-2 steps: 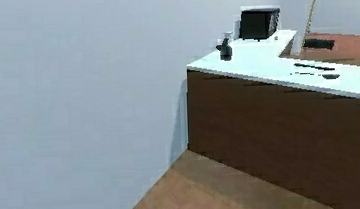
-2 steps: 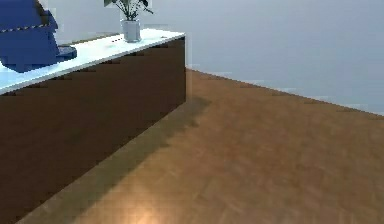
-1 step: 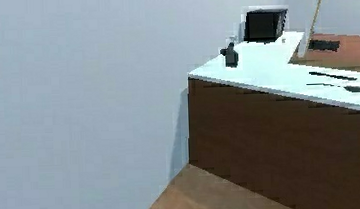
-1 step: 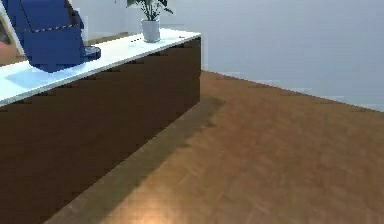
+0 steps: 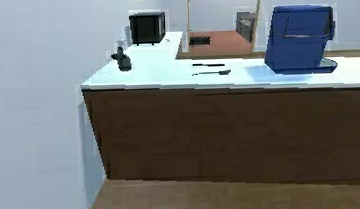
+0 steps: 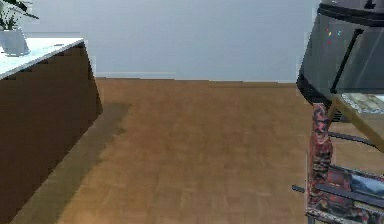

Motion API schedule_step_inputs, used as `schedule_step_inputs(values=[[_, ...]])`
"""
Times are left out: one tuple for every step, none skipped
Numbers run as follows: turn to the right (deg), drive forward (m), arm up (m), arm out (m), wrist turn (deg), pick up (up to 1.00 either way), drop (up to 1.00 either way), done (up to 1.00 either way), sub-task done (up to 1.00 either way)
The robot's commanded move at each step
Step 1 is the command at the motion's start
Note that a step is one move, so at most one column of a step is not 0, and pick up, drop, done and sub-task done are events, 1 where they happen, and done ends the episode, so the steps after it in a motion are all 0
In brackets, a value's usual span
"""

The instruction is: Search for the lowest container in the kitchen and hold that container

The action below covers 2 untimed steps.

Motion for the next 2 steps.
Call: schedule_step_inputs(values=[[0.0, 0.75, 0.00, 0.00, 0.0, 0.00, 0.00, 0.00, 0.00], [45.0, 0.00, 0.00, 0.00, 0.0, 0.00, 0.00, 0.00, 0.00]])
